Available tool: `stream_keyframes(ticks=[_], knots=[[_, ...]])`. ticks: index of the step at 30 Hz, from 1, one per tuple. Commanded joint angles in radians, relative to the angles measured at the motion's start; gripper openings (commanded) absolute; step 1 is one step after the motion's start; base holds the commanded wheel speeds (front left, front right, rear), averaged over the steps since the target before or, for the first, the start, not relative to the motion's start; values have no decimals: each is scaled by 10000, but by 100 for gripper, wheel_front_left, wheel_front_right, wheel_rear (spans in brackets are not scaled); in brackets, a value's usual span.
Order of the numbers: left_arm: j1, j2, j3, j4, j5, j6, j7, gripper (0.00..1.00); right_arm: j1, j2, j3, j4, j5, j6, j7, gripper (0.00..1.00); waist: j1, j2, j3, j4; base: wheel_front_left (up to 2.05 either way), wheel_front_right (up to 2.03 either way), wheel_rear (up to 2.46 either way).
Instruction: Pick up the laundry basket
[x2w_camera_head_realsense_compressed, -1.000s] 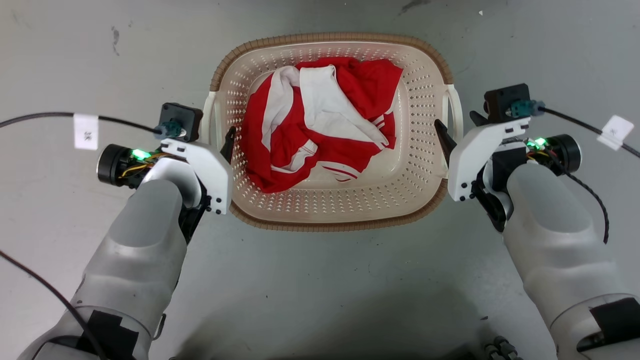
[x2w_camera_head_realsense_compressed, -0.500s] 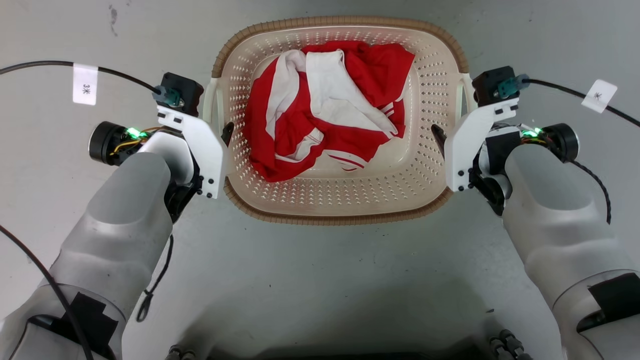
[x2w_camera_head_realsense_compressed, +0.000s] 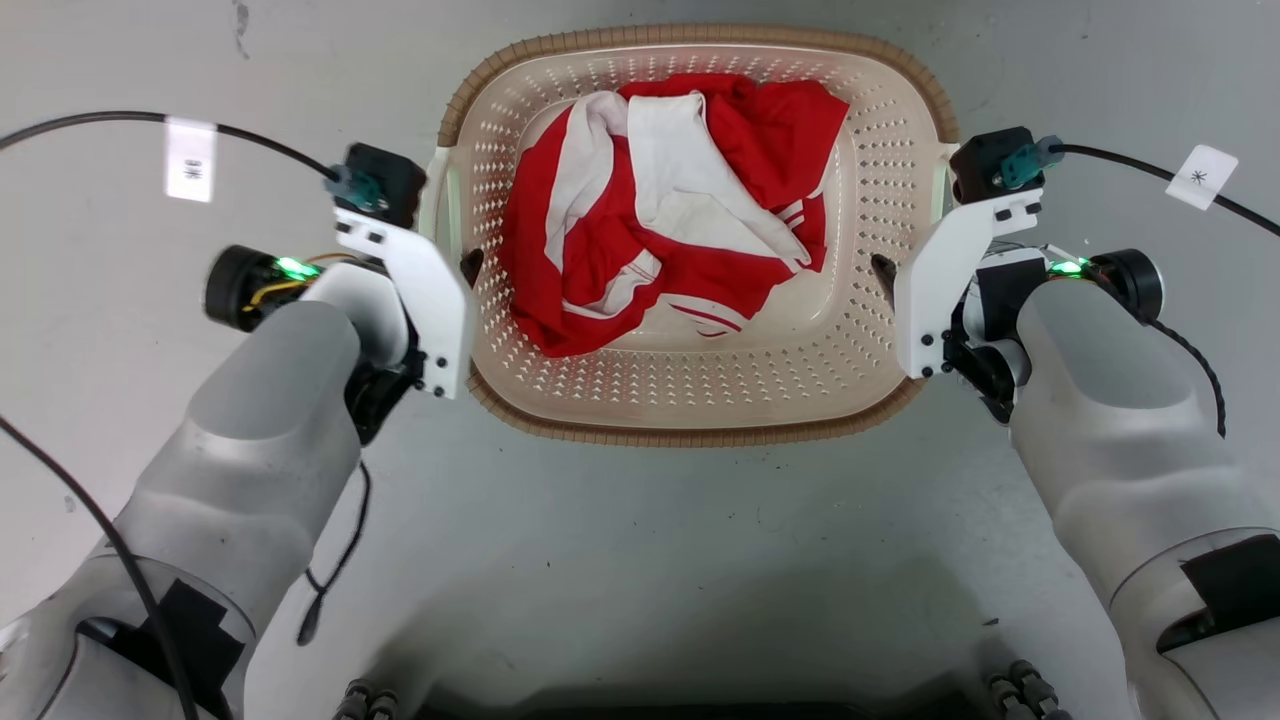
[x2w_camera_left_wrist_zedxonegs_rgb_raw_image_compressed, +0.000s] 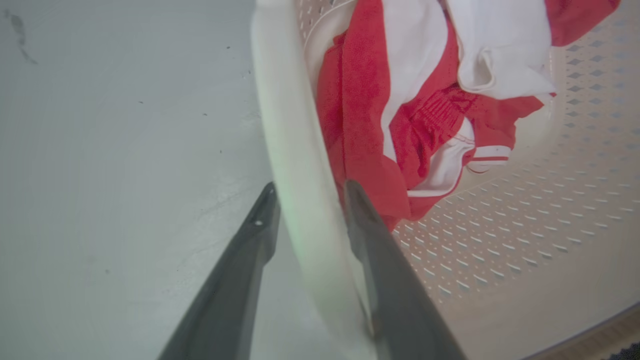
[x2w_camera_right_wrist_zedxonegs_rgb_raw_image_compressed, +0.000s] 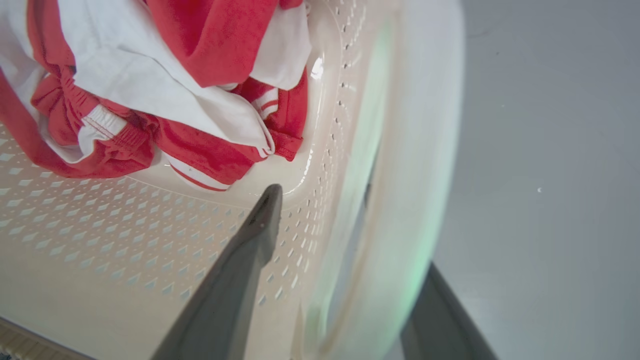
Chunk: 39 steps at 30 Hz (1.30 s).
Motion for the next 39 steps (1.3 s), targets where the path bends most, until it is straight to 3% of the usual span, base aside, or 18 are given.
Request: stream_keyframes(ticks=[1,10,17,26,39], knots=[[-54,29,-140,-107,-156,-4,54,0,-80,1,26,35,14,-4,55,0,-1,0,24,34,0,0,0],[-220,121,-729,-107,-794,5,-197,0,-121,-12,-194,135,-327,9,-74,0,-1,0,-47,111,0,0,0],[-37,305,-1507,-311,-1305,5,27,0,205,-28,-434,191,-657,8,390,0,-1,0,-769,79,0,0,0],[539,801,-2580,-984,-2575,3,1466,0,782,-52,260,221,-384,-3,2426,0,-1,0,-2744,-8,0,0,0],[1188,1550,-3648,-2148,-4197,-15,3570,0,1770,-67,1999,-373,1102,-1,4872,0,-1,0,-6164,-25,0,0,0]])
